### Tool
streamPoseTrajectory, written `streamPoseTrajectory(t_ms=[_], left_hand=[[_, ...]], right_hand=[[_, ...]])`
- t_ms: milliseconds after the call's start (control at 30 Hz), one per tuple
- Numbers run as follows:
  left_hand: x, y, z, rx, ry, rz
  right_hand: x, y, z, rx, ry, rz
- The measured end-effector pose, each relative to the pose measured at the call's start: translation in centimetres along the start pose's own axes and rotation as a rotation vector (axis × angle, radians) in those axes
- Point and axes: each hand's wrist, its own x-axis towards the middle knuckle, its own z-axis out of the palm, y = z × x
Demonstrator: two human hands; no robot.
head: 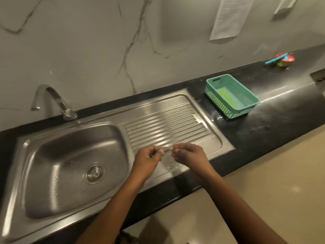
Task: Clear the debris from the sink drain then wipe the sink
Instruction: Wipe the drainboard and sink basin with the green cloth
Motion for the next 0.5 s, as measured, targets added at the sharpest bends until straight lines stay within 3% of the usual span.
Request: streamPoseTrajectory(t_ms=[233, 500], left_hand=[[0.1, 5.5, 12.0, -0.018, -0.063, 0.045], [4.3, 9.1, 18.5, -0.027, -0.064, 0.067]], right_hand=[[-1.1, -1.1, -12.2, 0.091, 0.104, 0.068], [1.9, -3.0, -18.5, 0.123, 0.16, 0.041]])
